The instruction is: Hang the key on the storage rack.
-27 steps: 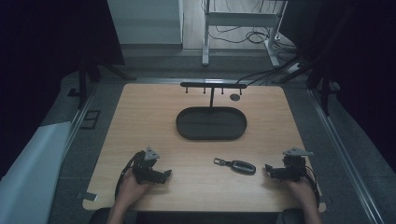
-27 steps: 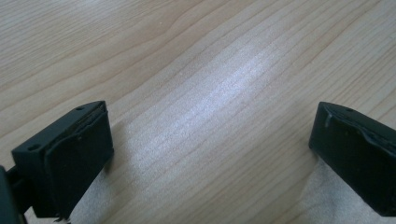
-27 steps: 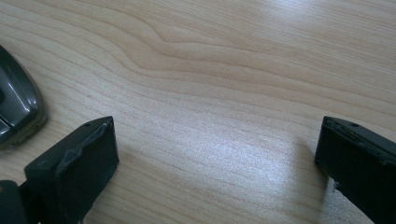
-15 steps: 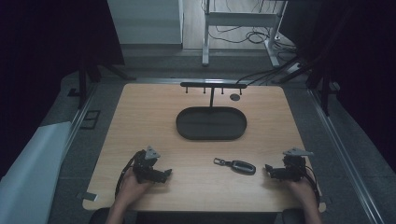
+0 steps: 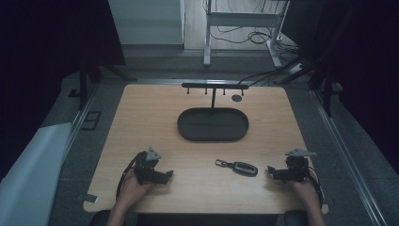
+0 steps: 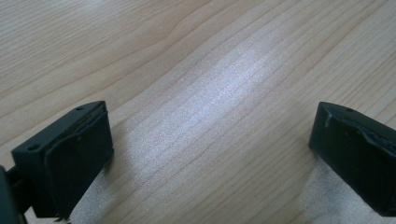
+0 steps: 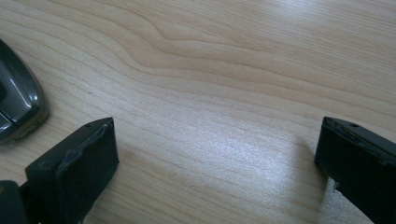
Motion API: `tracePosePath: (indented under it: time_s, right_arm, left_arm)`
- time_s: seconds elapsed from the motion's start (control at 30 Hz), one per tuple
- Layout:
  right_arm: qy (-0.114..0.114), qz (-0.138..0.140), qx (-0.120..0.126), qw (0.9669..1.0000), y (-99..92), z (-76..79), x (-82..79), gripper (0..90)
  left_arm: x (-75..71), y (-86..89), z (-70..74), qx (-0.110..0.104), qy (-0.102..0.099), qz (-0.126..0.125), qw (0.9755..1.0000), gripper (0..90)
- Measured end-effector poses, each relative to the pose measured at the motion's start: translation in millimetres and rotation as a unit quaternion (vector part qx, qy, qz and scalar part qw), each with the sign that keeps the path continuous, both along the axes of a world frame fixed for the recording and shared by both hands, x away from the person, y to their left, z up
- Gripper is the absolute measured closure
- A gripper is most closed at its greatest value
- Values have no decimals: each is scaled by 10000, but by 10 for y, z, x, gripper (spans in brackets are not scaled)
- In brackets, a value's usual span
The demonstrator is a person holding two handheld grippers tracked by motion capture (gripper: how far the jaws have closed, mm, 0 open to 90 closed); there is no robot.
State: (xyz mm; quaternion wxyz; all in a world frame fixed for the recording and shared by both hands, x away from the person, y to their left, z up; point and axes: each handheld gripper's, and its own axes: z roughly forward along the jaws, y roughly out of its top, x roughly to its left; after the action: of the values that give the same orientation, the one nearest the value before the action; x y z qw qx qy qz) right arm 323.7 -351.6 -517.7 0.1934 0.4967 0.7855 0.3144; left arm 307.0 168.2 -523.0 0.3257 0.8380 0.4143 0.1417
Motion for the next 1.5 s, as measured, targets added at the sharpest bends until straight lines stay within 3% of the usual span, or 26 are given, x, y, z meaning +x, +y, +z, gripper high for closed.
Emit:
tracePosePath:
  time_s: [0.33,0.6,0.93,1.3,1.5]
  right_arm:
    - [63,-42,-21,10000,-42,47,-15,0]
    - [274,82,-159,9995,-29,73,-37,0]
    - [453,327,-153,9983,29,127,-56,0]
    - [1016,676,-20,9925,141,181,-54,2]
    - [1117,899,-228,9894,224,245,-24,25]
  left_arm:
    - [0,0,0,-1,0,0,10000,0]
    - [0,0,0,-1,0,1,10000,0]
    - [-1,-1,0,-2,-1,6,10000,0]
    - [0,-1,-1,0,-2,8,10000,0]
    - [-1,-2,0,-4,-1,8,10000,0]
